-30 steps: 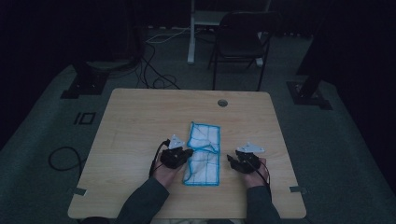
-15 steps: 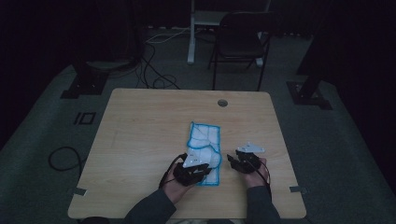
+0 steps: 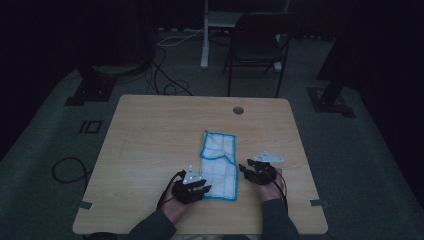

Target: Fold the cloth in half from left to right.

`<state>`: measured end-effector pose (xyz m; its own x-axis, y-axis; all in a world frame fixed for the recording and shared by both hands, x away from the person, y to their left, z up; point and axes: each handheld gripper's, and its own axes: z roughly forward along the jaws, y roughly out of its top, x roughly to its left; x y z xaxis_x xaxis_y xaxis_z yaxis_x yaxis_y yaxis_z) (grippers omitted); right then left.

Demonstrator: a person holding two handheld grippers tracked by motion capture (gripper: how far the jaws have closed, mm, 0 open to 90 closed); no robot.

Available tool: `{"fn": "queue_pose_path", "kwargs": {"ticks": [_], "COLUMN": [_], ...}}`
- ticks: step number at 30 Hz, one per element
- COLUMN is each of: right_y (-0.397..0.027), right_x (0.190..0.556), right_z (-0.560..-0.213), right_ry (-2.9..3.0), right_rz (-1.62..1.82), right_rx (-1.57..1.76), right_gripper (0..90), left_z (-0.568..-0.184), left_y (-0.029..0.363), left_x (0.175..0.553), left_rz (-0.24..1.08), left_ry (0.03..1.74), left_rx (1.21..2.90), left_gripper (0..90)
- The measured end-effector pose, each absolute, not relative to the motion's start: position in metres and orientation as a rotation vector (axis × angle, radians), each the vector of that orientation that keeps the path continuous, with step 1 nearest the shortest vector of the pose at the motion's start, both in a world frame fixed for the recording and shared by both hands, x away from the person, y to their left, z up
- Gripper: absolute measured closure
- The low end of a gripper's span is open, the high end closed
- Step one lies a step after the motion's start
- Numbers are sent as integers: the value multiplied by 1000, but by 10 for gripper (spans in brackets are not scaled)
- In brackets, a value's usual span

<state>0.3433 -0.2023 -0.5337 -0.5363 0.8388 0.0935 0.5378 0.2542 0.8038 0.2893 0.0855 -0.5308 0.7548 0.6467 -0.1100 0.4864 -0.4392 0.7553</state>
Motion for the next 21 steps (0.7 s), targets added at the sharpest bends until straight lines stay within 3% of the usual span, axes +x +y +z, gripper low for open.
{"fn": "queue_pose_path", "kwargs": {"ticks": [12,21], "right_y": [-169,-142], "right_x": [351,366], "right_z": [-521,-514], "right_ry": [2241,2270], "right_rz": [1190,1244], "right_rx": [1083,1004], "right_gripper": [535,550], "left_z": [-543,-545], "left_y": [89,91], "left_x": [286,285], "left_rz": [243,277], "left_ry": [883,911], "left_rx": [2121,2100], "left_gripper": [670,755]}}
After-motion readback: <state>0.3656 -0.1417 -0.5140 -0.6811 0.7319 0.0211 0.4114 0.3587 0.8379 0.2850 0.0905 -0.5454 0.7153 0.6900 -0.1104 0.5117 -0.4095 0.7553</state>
